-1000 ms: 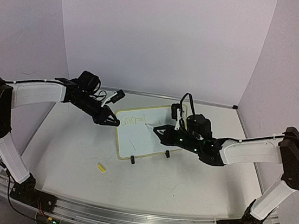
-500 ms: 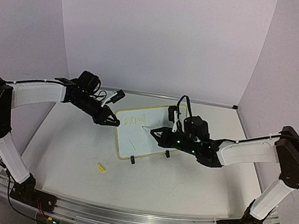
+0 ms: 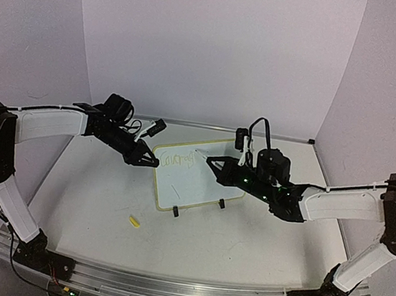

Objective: Write a sentence on the whiteboard

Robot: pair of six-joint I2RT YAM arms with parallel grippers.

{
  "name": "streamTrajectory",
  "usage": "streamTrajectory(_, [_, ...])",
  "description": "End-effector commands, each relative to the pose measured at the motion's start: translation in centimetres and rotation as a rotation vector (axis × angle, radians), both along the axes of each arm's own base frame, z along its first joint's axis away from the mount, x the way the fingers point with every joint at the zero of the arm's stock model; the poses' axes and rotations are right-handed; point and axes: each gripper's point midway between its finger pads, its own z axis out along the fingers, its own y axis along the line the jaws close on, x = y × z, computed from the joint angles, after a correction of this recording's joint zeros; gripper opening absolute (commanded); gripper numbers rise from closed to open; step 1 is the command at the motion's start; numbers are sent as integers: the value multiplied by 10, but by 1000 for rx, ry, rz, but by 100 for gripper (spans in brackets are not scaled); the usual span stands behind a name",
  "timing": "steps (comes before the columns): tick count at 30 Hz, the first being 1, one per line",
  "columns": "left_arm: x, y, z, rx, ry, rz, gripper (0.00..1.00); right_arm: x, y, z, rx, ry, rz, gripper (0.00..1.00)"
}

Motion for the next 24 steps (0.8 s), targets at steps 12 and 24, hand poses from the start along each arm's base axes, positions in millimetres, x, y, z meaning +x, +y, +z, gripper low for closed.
streamTrajectory(12, [8, 14, -11, 112, -44, 46, 0, 12, 10, -8, -47, -7, -10, 0])
streamTrajectory(24, [8, 14, -11, 113, -43, 46, 0, 19, 7, -18, -77, 6, -46, 0])
